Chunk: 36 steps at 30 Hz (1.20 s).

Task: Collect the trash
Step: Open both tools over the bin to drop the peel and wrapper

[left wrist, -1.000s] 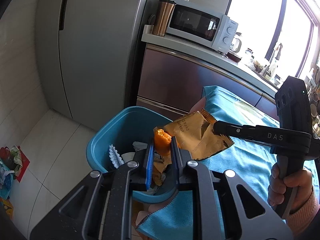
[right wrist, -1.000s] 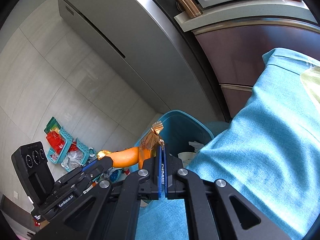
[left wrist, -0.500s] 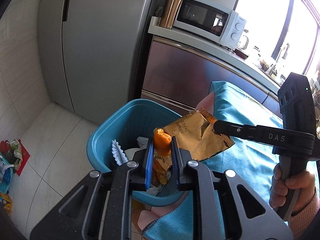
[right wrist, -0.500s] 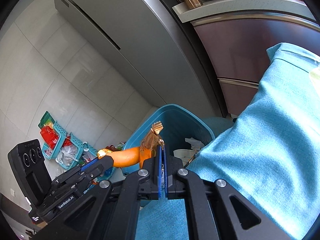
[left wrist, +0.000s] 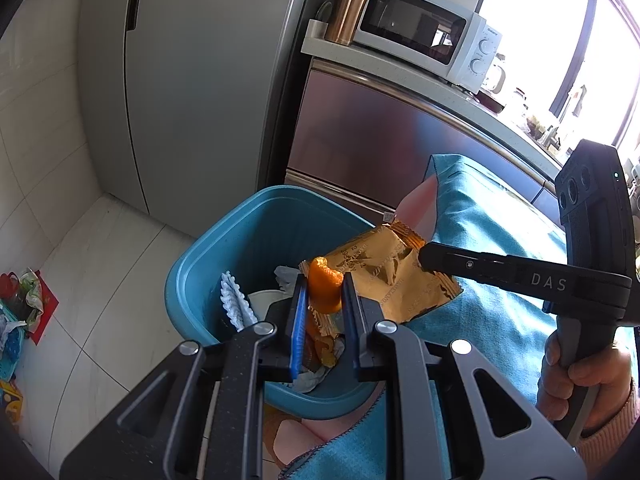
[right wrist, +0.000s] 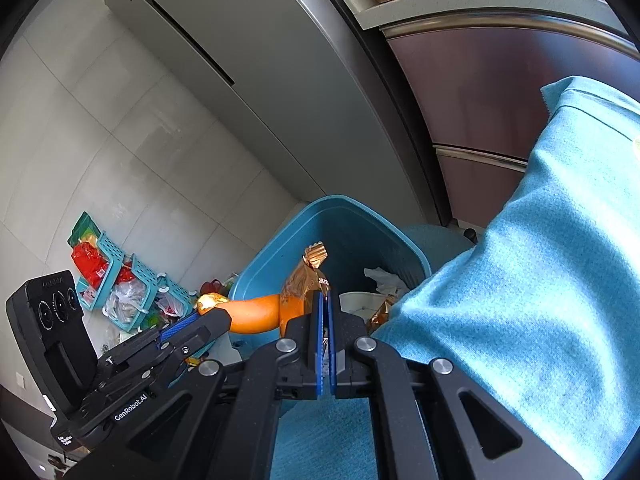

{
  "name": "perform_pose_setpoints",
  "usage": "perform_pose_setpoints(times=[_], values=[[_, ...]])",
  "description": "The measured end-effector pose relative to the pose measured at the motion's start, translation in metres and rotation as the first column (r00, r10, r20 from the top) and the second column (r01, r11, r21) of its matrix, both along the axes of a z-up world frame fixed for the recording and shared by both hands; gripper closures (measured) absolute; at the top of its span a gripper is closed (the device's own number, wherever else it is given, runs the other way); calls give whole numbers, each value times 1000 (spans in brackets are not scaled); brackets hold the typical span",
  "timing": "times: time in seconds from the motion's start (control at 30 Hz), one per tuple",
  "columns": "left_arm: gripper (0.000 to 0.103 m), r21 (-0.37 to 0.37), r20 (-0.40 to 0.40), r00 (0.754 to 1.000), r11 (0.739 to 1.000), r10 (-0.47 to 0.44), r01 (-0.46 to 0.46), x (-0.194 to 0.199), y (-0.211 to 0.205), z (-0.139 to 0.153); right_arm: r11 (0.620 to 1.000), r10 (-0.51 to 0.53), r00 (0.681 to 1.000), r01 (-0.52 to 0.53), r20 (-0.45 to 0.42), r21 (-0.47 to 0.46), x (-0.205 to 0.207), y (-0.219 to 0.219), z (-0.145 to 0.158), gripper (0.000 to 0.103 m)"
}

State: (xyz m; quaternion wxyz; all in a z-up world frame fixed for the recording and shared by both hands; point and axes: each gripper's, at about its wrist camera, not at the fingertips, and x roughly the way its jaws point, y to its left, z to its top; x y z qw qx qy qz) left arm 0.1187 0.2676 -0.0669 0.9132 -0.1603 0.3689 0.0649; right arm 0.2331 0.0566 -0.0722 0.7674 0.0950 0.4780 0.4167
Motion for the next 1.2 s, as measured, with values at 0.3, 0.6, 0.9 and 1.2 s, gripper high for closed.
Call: perform_pose_setpoints(times=[0.3,0.6,0.9,1.2], values=[[86,3,-16,1000,1000,3,-3,5,0,-6,1000,-2,1000,3,7,-24,0,6,-3,102],[85,-5,-36,999,1000,11,-11,12,2,-16,997,10,1000,-8,22,-79,1,21,-7,98],[72,-30,-73,997,999,9,-11,22,2,-35,994,11,999,-7,39,-109,-3,29,-8,86],[52,31,22,1000,999,-21,20,-5,-13,-14,998,11,994,-5,113,-58,-30,-7,11,50]])
